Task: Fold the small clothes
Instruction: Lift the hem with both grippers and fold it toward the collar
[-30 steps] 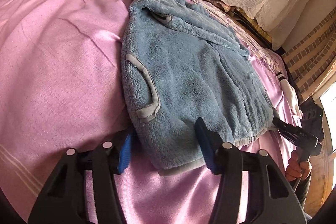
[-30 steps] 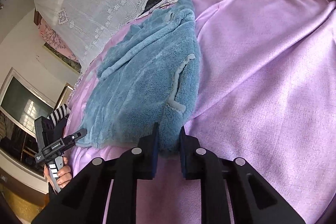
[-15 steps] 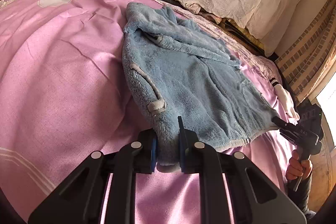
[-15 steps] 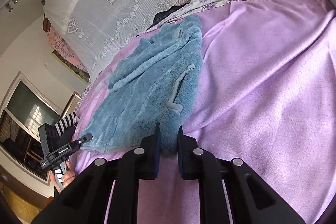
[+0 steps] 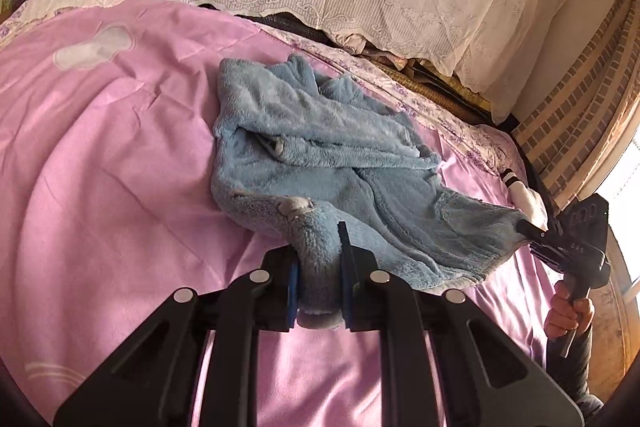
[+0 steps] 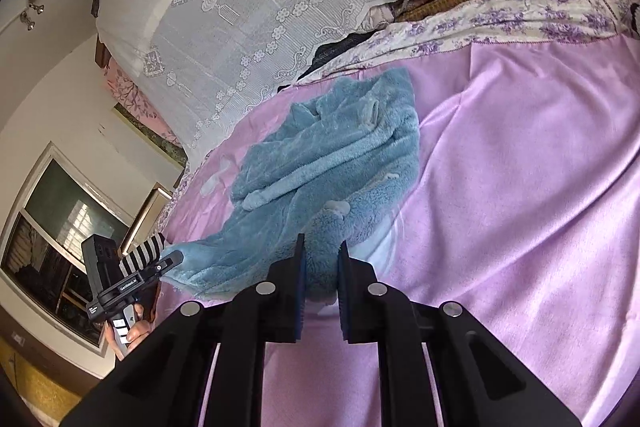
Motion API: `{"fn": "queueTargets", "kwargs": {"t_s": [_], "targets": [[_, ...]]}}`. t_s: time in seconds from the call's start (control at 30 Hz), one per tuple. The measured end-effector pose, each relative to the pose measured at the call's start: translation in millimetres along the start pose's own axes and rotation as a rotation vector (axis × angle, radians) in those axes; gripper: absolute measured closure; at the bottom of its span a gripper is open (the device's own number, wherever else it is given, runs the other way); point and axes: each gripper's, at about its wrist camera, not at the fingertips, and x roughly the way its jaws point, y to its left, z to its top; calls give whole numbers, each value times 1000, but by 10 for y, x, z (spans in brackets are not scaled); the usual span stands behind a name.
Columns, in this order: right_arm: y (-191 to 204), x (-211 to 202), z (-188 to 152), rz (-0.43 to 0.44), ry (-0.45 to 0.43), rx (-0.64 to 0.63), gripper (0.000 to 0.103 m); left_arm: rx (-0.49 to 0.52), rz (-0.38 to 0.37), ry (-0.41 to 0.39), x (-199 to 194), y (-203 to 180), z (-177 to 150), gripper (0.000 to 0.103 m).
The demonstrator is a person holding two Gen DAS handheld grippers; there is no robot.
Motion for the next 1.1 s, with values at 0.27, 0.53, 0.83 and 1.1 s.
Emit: {"fn": "queueTargets", "kwargs": {"t_s": [0.27,0.53,0.83,1.1], "targets": [[98,155,551,7,-59,4,90,4,27,-44,104,-5,533,89],[57,444,963,23,-85,37,90,-3,44,-66,301,43,935,89],[-57,878,1445,22,-116,76,90,-19,59,-78,632,139,1395,88],[-303,1467,1874,0,-138,142,90,-91,100,-64,1112,430,1754,89]]}}
